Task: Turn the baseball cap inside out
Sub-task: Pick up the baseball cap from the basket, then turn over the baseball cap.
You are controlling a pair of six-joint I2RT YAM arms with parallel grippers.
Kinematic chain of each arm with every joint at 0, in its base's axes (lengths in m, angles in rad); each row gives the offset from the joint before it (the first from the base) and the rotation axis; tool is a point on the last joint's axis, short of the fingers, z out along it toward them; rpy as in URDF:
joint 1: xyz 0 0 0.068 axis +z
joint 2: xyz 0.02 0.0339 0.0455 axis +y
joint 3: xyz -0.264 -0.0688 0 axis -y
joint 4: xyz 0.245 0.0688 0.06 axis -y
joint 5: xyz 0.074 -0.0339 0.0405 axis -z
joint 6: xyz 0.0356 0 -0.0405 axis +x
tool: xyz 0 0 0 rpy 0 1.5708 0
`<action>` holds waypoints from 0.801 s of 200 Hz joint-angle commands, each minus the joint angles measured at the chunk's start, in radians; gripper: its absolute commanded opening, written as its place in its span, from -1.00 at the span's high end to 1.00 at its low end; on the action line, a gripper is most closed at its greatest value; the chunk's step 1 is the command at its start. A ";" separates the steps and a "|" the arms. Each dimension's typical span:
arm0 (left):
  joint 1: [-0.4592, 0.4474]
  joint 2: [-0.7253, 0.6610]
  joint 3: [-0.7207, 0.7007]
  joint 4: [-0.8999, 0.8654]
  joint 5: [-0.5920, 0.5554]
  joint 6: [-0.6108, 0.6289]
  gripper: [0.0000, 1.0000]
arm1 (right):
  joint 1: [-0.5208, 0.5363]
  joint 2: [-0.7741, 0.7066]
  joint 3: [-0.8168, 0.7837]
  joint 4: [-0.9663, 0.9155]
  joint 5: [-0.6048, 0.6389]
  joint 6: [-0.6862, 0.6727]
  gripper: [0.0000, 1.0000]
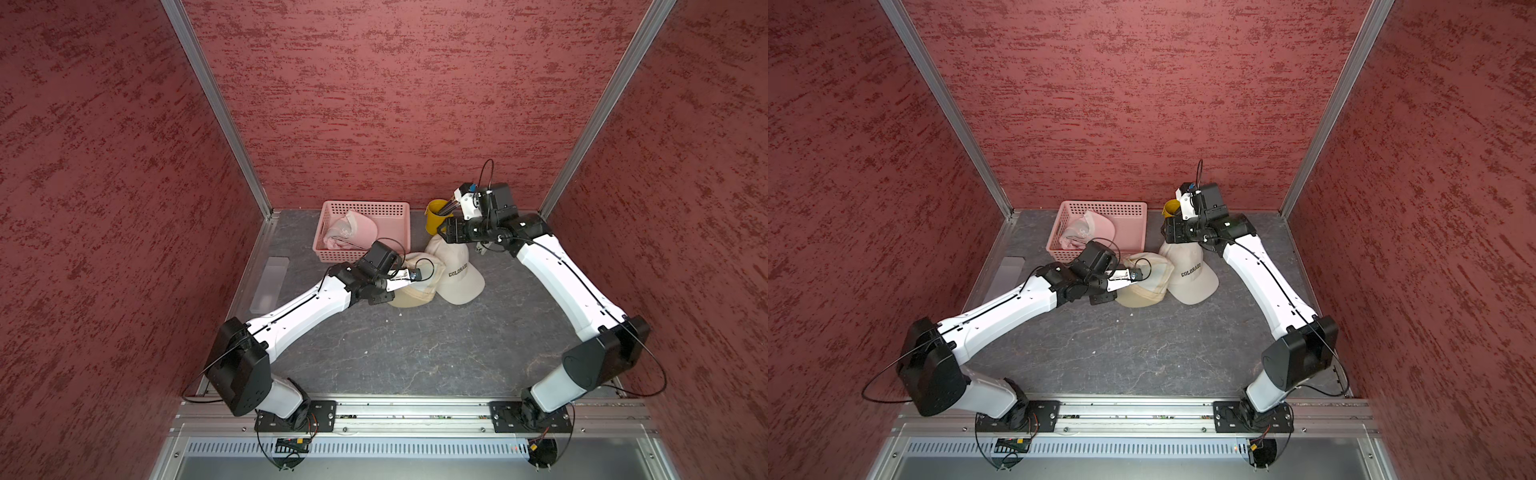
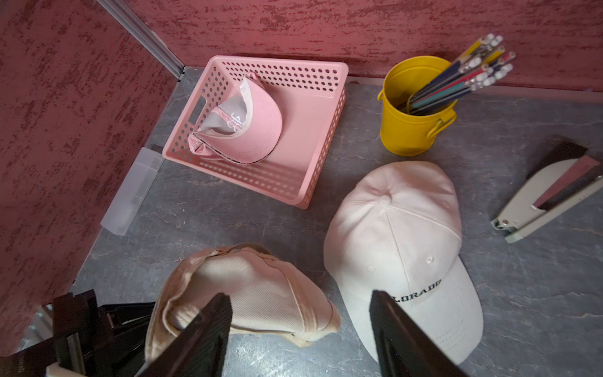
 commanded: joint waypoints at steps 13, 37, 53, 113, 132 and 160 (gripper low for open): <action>-0.079 0.065 -0.009 0.076 -0.211 0.212 1.00 | 0.041 0.071 0.154 -0.114 -0.106 -0.069 -0.45; -0.117 0.106 -0.016 0.114 -0.314 0.309 1.00 | 0.084 0.123 0.225 -0.207 -0.132 -0.115 -0.44; -0.126 0.116 -0.030 0.149 -0.353 0.349 1.00 | 0.109 0.143 0.232 -0.244 -0.137 -0.133 -0.45; -0.141 0.098 -0.120 0.346 -0.410 0.472 1.00 | 0.140 0.149 0.127 -0.232 -0.184 -0.110 -0.41; -0.146 0.092 -0.138 0.408 -0.416 0.494 1.00 | 0.144 0.163 0.122 -0.242 -0.174 -0.101 -0.40; -0.147 0.096 -0.143 0.425 -0.412 0.495 1.00 | 0.147 0.186 0.107 -0.238 -0.168 -0.091 -0.37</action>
